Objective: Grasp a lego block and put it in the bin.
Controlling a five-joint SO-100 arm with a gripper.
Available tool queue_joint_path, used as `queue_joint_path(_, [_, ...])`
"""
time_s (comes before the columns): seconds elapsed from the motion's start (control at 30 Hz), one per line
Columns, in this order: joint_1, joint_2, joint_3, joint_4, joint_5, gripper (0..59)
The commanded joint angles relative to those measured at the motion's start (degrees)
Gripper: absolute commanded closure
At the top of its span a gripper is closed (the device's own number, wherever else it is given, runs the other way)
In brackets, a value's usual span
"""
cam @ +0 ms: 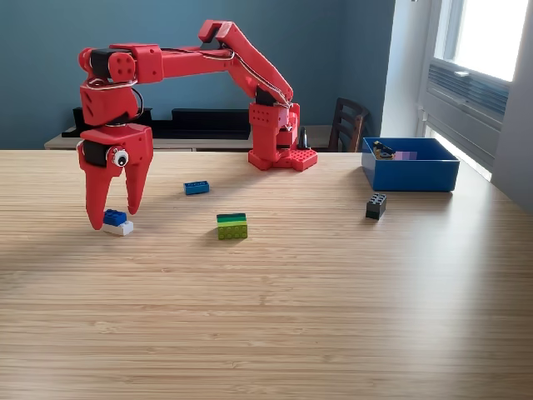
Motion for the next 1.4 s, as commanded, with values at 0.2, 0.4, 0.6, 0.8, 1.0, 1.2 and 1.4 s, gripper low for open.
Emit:
queue_joint_path(0.2, [1.23, -1.05, -7.38, 0.7, -0.26, 35.0])
queue_joint_path(0.4, [2.29, -4.13, -11.16, 0.97, 0.44, 39.0])
queue_joint_path(0.6, [2.99, -6.42, -14.59, 1.14, 2.11, 58.2])
queue_joint_path(0.8, [3.08, -6.86, -14.94, 0.97, 2.99, 58.6])
queue_joint_path(1.0, [2.9, -6.5, -15.03, 1.67, 4.22, 58.6])
queue_joint_path(1.2, [0.79, -5.98, -5.54, 4.75, 5.36, 58.6])
queue_joint_path(1.4, [-1.41, -0.18, -6.86, 13.36, 8.35, 58.6])
